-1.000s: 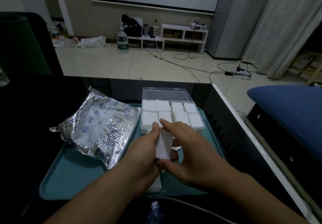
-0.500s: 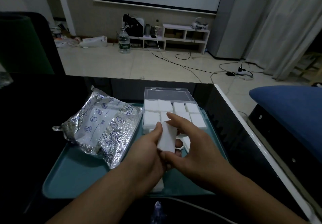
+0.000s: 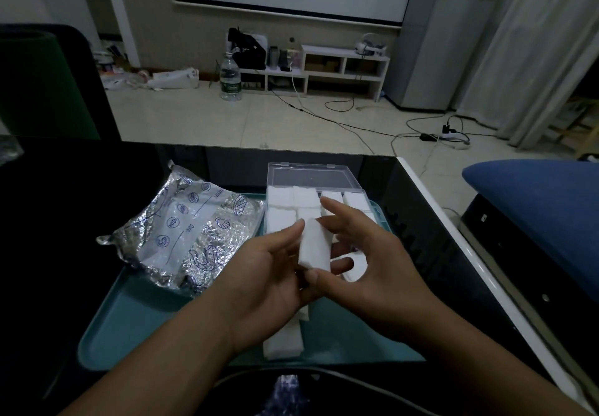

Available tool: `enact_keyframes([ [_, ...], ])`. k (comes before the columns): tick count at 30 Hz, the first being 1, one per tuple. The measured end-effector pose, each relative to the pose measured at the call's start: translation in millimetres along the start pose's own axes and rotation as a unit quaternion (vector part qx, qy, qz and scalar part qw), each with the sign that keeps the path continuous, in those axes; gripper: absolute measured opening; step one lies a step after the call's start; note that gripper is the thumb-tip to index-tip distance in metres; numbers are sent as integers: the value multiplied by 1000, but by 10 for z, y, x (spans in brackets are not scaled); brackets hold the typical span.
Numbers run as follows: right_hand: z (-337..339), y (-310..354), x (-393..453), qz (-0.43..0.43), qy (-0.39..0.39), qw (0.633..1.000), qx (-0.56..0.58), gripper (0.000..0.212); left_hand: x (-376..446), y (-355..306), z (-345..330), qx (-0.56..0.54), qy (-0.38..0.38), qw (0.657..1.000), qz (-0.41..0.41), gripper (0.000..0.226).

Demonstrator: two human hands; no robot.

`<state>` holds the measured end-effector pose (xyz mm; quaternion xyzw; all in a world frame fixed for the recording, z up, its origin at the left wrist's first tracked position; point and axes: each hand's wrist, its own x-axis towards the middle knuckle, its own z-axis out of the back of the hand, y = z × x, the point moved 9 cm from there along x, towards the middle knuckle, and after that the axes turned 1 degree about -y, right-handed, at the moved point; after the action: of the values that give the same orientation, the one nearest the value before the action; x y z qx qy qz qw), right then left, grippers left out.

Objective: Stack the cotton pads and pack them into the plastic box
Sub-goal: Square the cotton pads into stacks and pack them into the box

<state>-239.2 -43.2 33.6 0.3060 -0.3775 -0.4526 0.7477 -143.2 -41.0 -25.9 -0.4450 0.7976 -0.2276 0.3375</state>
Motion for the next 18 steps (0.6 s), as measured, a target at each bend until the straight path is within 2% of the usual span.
enact_keyframes([
  [5,37,-8,16,7,-4,1000,-29,76,-13,-64,51,-3,-30,999,-30,41],
  [9,32,-3,2,-8,-4,1000,-17,49,-14,-41,45,7,-26,999,-35,36],
  [12,26,32,-9,3,-6,1000,0,36,1,-45,34,3,-15,999,-42,33],
  [18,-36,97,-24,28,13,999,-26,31,30,-6,49,8,-18,999,-46,32],
])
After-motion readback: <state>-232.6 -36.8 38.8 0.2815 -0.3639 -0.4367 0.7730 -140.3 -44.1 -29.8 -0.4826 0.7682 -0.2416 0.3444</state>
